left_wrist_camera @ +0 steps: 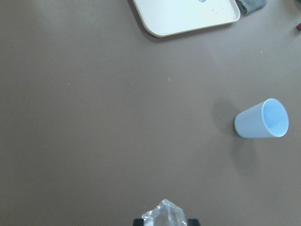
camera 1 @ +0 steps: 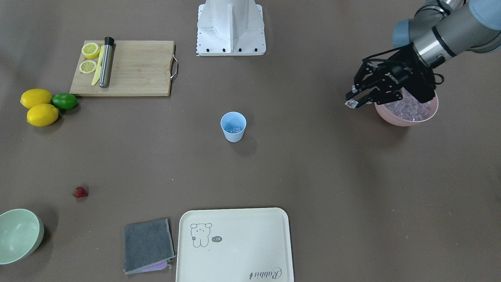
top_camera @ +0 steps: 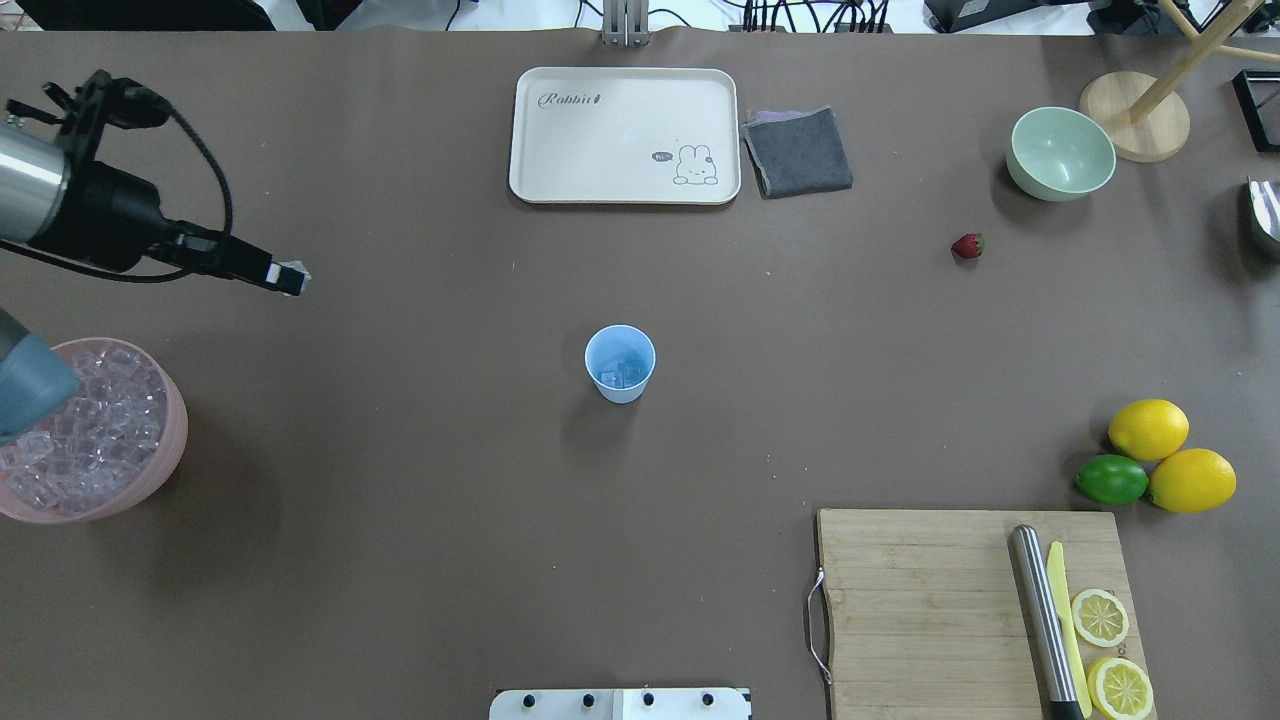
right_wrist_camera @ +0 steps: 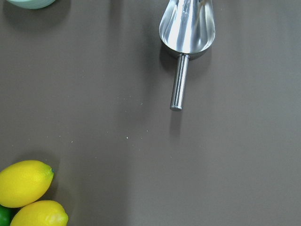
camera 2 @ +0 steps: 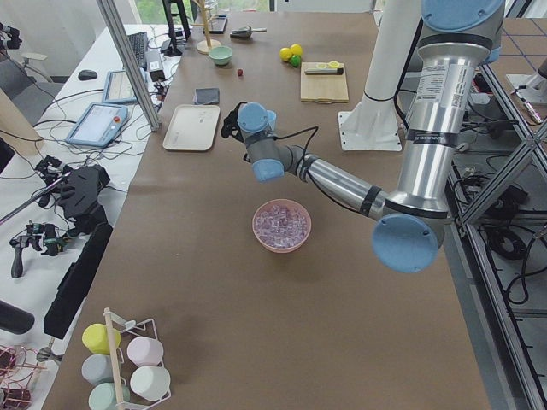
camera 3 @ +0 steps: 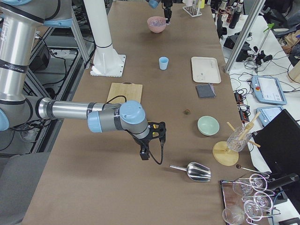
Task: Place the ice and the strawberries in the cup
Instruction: 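Carry the ice cube with the left gripper toward the cup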
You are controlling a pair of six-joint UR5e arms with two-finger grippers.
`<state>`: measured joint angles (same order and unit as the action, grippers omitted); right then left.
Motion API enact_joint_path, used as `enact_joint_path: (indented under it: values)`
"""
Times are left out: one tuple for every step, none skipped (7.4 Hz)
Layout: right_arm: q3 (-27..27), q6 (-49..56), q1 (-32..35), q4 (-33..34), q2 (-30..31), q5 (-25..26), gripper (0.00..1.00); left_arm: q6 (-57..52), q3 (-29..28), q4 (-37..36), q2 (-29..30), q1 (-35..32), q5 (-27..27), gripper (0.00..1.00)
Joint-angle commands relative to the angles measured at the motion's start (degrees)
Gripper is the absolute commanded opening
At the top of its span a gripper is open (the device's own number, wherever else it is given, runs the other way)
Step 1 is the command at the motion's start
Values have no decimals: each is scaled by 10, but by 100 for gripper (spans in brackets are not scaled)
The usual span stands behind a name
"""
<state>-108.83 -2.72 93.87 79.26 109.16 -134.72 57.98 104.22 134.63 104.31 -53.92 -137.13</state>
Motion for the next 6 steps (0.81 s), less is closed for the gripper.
enact_joint_path:
  values:
    - [-1, 0, 0, 0, 0, -1, 100, 141, -2, -3, 65, 110, 151, 0]
    - [0, 0, 0, 0, 0, -1, 100, 182, -1, -27, 86, 160, 224, 0]
    - [0, -1, 0, 0, 0, -2, 100, 189, 0, -103, 130, 193, 291, 0]
    - [0, -1, -1, 0, 0, -2, 100, 194, -1, -130, 150, 222, 335, 0]
    - [0, -1, -1, 0, 0, -3, 100, 194, -5, -129, 152, 245, 372, 0]
    - [0, -1, -3, 1, 0, -3, 100, 194, -16, -129, 164, 248, 382, 0]
